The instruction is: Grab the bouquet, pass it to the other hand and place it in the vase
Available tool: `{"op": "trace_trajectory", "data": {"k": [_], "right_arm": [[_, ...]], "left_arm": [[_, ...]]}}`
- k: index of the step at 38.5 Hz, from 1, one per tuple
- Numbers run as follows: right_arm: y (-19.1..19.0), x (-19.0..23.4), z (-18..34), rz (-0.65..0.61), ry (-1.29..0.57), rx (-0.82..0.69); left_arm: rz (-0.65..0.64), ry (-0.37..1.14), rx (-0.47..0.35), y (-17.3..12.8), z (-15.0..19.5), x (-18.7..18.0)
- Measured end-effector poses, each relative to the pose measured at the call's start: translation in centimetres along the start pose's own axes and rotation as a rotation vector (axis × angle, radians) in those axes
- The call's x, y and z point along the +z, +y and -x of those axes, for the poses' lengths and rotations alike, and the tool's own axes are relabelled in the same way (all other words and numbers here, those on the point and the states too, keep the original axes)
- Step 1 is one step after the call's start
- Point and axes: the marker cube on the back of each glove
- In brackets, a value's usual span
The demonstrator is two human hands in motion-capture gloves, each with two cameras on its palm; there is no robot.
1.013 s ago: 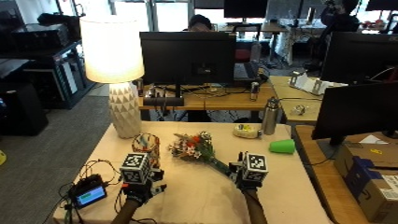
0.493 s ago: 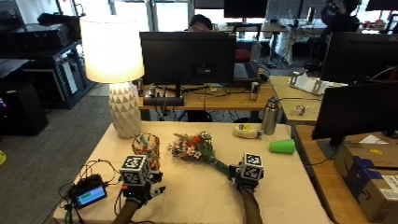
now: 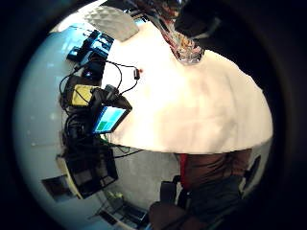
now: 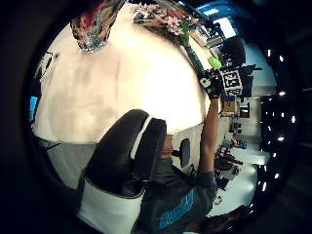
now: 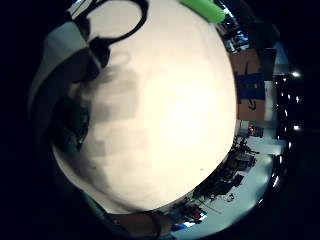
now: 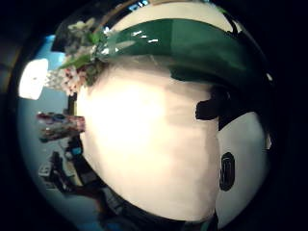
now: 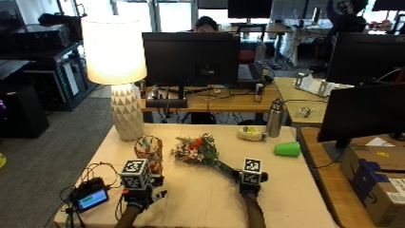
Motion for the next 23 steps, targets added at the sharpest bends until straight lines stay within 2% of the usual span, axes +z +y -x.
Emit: {"op": "trace_trajectory", "data": {"k": [9, 16, 23], "right_arm": [[0.2, 0.4, 0.3, -0.113, 0.084, 0.034], [1.0, -0.2, 0.2, -0.140, 0.010, 0.053], [0.0, -1.1, -0.2, -0.242, -0.093, 0.061]], "left_arm": [[-0.003, 0.005, -0.005, -0.1, 0.1, 0.0], [-0.029, 0.032, 0.009, 0.1, -0.6, -0.8], [-0.066, 0.081, 0.012, 0.1, -1.3, -2.6]]}}
